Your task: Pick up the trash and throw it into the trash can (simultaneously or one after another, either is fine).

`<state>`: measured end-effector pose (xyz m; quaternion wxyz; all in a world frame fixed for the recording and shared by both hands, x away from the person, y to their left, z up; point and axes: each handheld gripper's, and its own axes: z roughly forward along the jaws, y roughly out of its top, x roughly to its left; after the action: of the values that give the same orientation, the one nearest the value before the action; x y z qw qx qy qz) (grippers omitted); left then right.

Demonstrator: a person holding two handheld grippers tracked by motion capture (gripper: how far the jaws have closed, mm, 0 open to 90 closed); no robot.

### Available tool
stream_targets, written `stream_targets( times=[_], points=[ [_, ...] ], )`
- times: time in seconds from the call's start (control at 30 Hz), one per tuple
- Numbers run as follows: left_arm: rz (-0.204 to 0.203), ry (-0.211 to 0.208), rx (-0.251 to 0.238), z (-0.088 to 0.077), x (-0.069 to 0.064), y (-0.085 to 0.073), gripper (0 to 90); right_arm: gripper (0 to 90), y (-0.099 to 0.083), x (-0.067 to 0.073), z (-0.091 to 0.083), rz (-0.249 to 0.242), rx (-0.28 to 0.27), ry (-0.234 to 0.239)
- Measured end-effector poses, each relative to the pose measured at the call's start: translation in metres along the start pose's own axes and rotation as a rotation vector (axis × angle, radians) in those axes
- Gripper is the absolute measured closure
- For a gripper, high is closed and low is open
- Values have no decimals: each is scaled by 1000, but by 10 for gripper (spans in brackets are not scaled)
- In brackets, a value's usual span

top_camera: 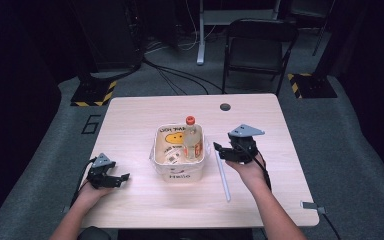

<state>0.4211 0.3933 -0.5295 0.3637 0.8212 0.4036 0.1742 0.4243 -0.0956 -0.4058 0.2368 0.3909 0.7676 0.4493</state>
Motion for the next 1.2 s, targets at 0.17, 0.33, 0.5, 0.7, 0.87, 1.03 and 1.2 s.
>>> stream_targets(
  times=[0.17,0.33,0.5,0.7,0.87,1.03,1.2],
  points=[
    [0,1,-1,0,0,0,141,466,-17,-4,3,22,19,19],
    [0,-1,1,0,0,0,142,537,-31,-5,7,22,61,20],
    [-4,-1,-1,0,0,0,141,566,-47,-4,14,56,130,22],
    [-6,-1,-3,0,0,0,142,566,-58,1,19,55,148,-8],
    [0,1,0,0,0,0,141,577,-65,3,25,72,152,-13],
    [-5,-2,-1,0,0,0,142,587,-71,4,31,109,160,-20],
    [-7,-1,-2,0,0,0,141,627,-77,3,38,138,172,-6]
  ],
)
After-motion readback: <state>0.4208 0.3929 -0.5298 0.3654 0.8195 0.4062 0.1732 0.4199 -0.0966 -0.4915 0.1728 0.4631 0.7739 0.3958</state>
